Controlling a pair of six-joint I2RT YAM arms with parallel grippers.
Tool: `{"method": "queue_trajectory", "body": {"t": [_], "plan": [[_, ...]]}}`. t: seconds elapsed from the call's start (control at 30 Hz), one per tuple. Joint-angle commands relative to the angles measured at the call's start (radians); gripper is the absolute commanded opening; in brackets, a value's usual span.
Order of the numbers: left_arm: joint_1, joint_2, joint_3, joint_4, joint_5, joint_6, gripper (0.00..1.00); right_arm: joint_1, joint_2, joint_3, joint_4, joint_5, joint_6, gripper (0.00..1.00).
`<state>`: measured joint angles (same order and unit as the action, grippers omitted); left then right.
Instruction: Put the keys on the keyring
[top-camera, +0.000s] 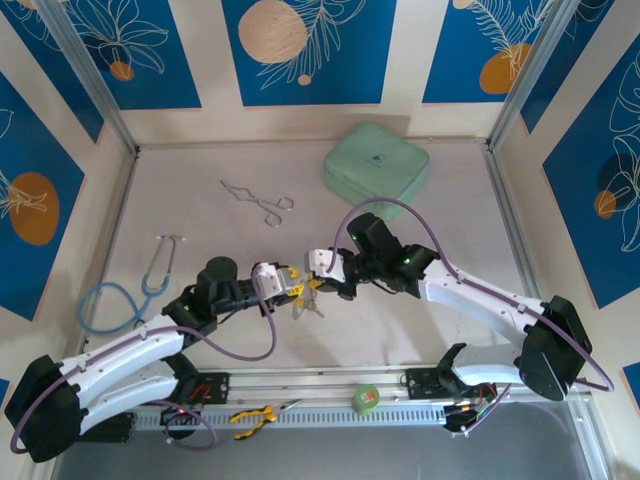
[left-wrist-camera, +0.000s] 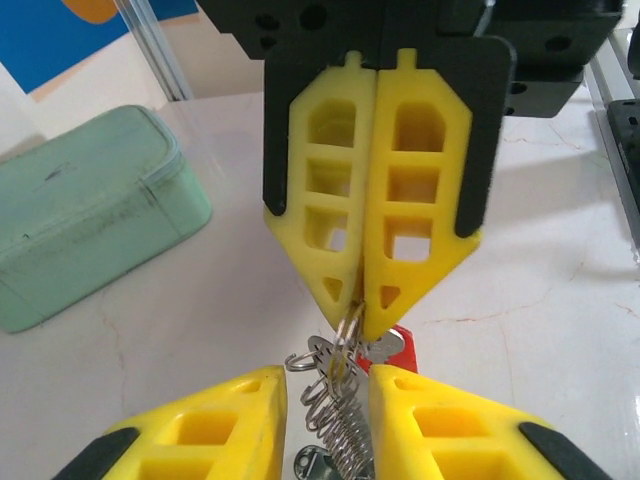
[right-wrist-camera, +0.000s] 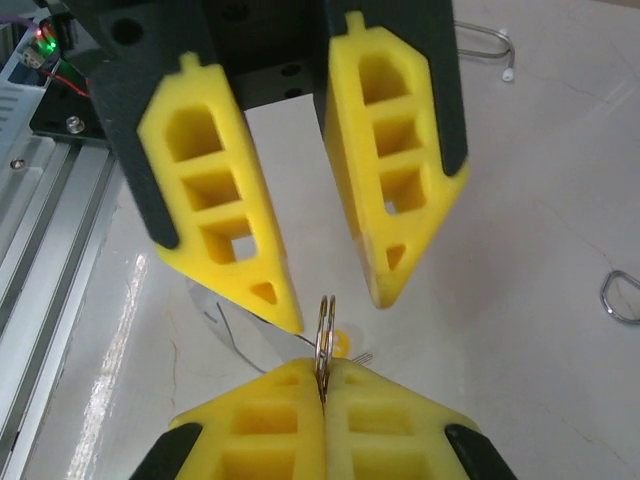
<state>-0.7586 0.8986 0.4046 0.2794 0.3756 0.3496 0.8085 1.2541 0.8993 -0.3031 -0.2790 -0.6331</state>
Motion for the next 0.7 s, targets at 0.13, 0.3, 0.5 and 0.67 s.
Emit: {"method": "queue_trajectory", "body": {"t": [0.13,0.3,0.5,0.67], "plan": [[-0.001,0.02,0.043,-0.002,0.045,0.015,0.19,0.053,0.03,0.065,-0.056,0.054,-0.058,0.0],[-0.001,0.011,0.043,-0.009,0.056,0.015,0.0,0.051,0.018,0.058,-0.021,0.043,-0.036,0.0],[-0.001,-0.017,-0.02,0.101,0.066,-0.037,0.0,-0.066,-0.044,-0.062,0.104,-0.113,0.126,0.25],[-0.001,-0.012,-0.073,0.231,0.077,-0.076,0.0,-0.077,-0.036,-0.114,0.147,-0.166,0.187,0.27]]}}
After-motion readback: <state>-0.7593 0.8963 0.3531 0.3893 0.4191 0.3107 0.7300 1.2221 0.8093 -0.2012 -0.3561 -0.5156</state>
